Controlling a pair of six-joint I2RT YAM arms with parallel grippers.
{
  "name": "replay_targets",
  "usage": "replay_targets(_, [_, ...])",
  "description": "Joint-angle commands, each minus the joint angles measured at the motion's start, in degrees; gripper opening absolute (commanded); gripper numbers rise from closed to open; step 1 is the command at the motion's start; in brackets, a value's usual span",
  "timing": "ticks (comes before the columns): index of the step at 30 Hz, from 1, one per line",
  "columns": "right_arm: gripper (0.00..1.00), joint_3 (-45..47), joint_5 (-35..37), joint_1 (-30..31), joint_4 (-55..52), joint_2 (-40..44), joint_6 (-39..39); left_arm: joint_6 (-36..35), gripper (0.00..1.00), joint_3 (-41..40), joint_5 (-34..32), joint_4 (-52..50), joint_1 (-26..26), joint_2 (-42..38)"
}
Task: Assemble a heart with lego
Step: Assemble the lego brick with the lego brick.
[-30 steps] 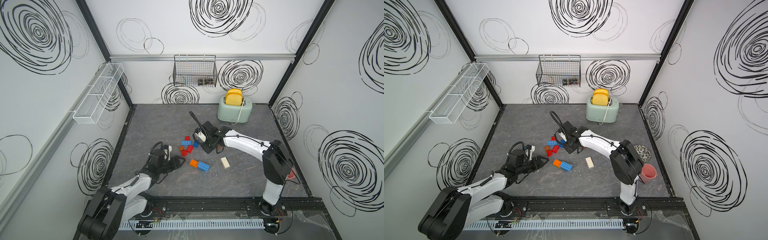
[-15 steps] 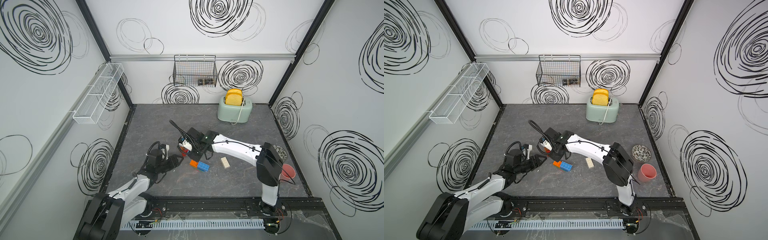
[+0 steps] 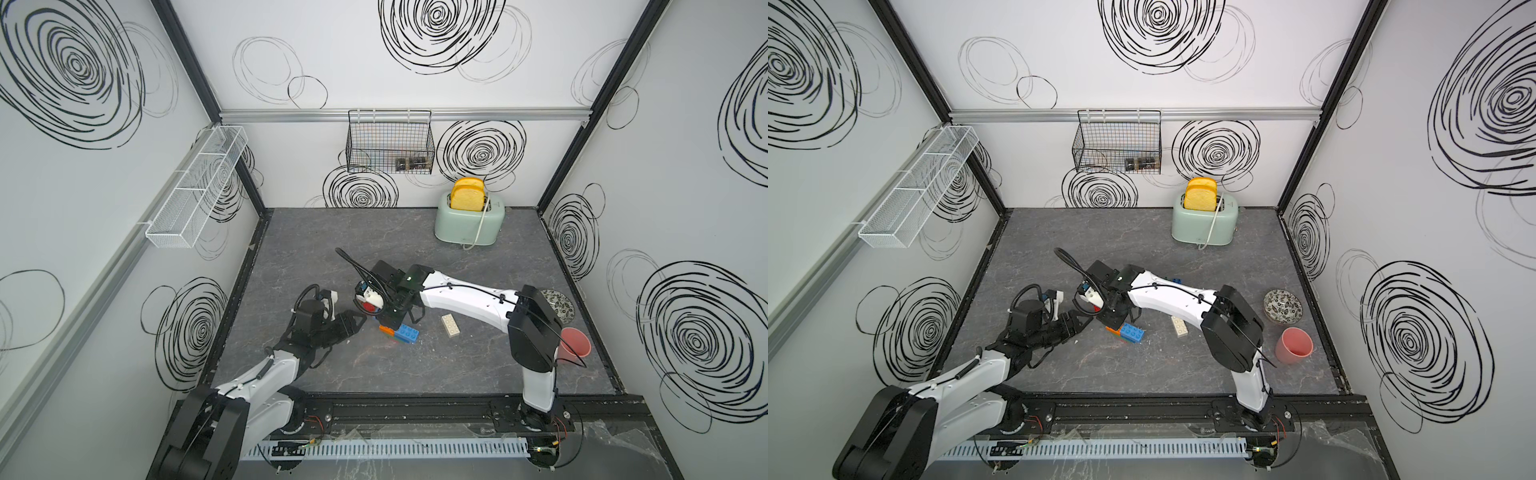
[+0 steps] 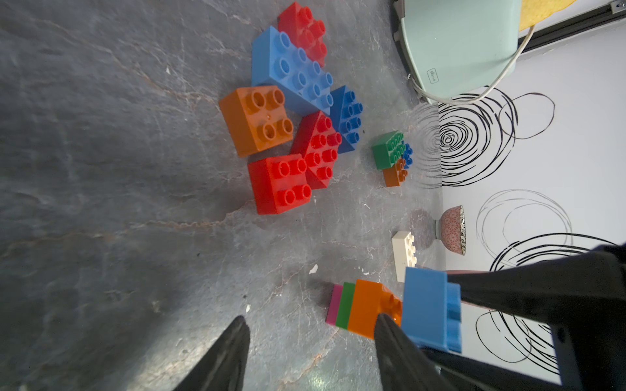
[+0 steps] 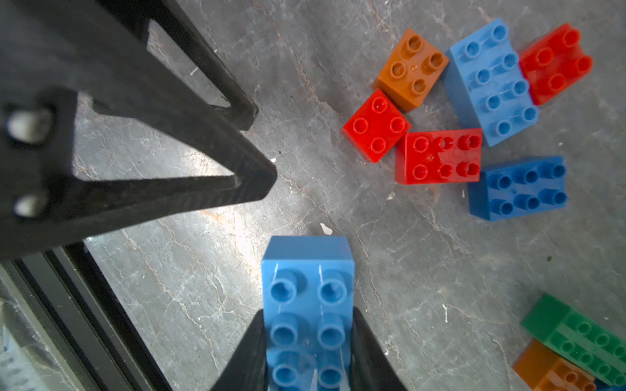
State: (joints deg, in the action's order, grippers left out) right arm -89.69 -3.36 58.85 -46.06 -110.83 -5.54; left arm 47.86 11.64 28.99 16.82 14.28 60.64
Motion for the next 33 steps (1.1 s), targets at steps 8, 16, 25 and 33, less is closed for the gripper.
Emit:
replay_targets(8, [0.31,2.1,-0.6,0.2,-1.2,-0.6,-1.2,0.8,0.63,-0.8,0.9,3.4,-0.4,0.4])
replay_targets(16, [0.32,3.1,0.5,0.6,-1.0,-0.6,-0.6,0.9,0.63,-0.8,0.9,4.1,-0.2,1.1])
replay_targets(25, [0.32,4.8,1.8,2.0,-0.6,-0.6,-0.6,1.0,0.63,-1.1,0.8,5.0,0.0,1.9])
replay_targets(33, [0.31,7.6,6.1,2.3,-0.6,-0.5,-0.6,0.9,0.63,-1.0,0.7,4.6,0.0,1.7])
